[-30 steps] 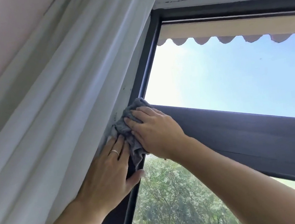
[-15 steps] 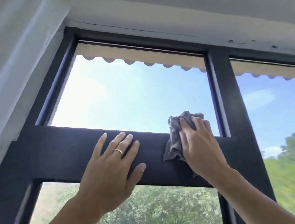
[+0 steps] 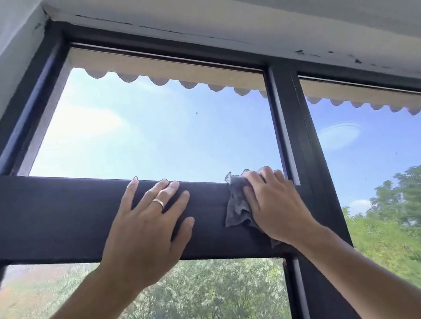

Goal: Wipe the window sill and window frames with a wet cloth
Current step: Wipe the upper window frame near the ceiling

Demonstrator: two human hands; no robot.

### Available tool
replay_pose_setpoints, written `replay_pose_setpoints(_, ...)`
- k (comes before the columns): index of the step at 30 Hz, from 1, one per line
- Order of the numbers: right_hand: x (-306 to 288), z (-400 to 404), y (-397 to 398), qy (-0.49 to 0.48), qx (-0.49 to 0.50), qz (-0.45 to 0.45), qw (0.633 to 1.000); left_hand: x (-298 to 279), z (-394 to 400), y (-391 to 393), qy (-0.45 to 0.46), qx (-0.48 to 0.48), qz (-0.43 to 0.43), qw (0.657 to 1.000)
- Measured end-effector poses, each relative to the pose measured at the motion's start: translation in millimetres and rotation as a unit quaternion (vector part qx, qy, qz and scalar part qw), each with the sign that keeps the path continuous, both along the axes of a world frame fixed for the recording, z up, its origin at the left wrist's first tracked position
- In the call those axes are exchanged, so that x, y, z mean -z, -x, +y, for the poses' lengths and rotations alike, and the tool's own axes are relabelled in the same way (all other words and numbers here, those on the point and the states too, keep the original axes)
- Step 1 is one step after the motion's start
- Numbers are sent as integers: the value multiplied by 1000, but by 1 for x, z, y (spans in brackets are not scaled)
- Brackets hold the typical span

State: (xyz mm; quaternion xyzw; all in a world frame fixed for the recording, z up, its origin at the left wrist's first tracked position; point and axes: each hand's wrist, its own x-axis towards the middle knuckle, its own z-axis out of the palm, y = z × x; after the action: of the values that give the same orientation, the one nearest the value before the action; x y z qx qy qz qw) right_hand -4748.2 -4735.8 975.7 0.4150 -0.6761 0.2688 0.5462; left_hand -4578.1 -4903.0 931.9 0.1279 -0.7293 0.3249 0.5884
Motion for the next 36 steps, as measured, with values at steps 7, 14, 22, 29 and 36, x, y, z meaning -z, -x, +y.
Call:
replay_pose_setpoints(7, -1, -33, -28, 24, 37, -2, 999, 4, 0, 0, -2, -15, -15, 1000)
replay_pose_setpoints(14, -6, -17, -18, 33, -30, -17, 999, 3, -3, -9, 16, -10, -22, 1000)
replay_pose_setpoints(22, -23, -55, -59, -81, -136, 61, 986, 6, -19, -36, 3, -43, -9, 999)
replay_pose_setpoints(29, -27, -93, -87, -90, -155, 91, 980, 16, -43, -71, -19, -74, 12, 997)
replay_pose_setpoints(36, -36, -65, -60, -168, -231, 85, 955, 25, -58, -91, -33, -80, 38, 995)
